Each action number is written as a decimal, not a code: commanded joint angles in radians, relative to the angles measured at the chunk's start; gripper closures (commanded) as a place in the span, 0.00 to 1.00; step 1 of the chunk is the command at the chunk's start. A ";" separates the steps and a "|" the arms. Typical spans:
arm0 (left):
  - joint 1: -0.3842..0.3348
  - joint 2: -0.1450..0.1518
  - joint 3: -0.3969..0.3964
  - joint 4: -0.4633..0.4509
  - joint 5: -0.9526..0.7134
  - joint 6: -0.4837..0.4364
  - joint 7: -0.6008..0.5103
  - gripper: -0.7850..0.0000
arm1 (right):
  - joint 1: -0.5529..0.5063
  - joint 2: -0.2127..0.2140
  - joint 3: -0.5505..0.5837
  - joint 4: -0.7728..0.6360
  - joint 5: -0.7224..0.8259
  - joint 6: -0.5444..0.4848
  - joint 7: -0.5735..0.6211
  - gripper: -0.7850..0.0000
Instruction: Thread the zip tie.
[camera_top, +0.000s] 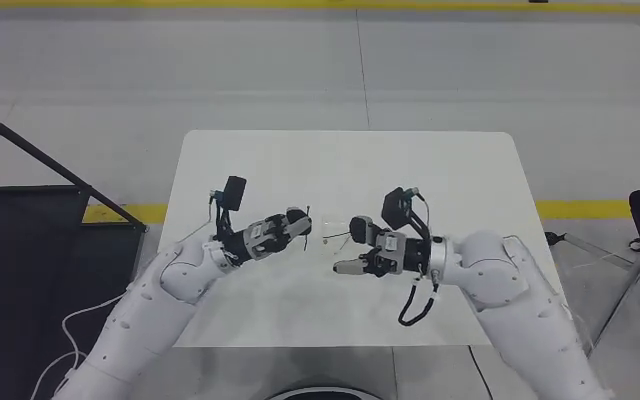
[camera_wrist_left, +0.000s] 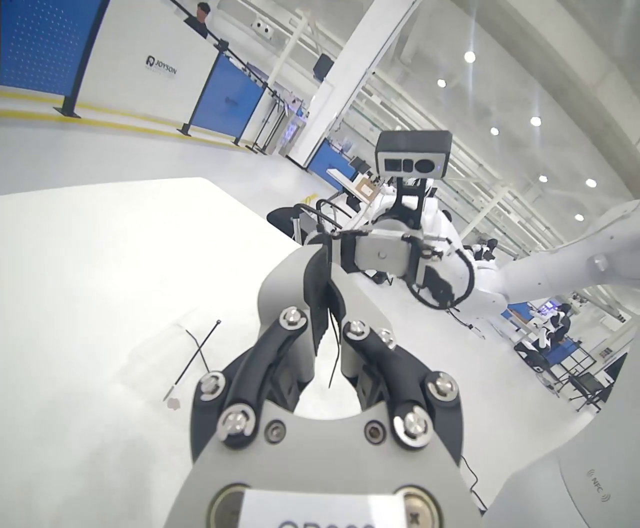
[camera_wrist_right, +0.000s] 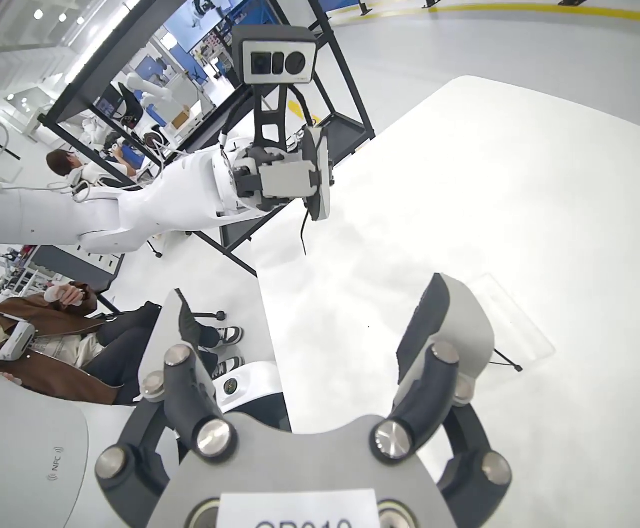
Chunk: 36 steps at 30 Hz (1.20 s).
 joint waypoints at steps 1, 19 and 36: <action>0.000 -0.004 0.005 0.003 -0.015 -0.007 0.016 1.00 | 0.007 -0.005 -0.019 0.005 -0.043 0.022 -0.030 0.00; -0.009 -0.035 0.020 0.037 0.046 -0.025 0.074 1.00 | 0.061 -0.042 -0.130 0.061 -0.136 0.051 -0.163 0.51; -0.012 -0.054 0.014 0.057 0.084 -0.034 0.096 1.00 | 0.105 -0.057 -0.159 0.098 -0.058 0.033 -0.114 0.78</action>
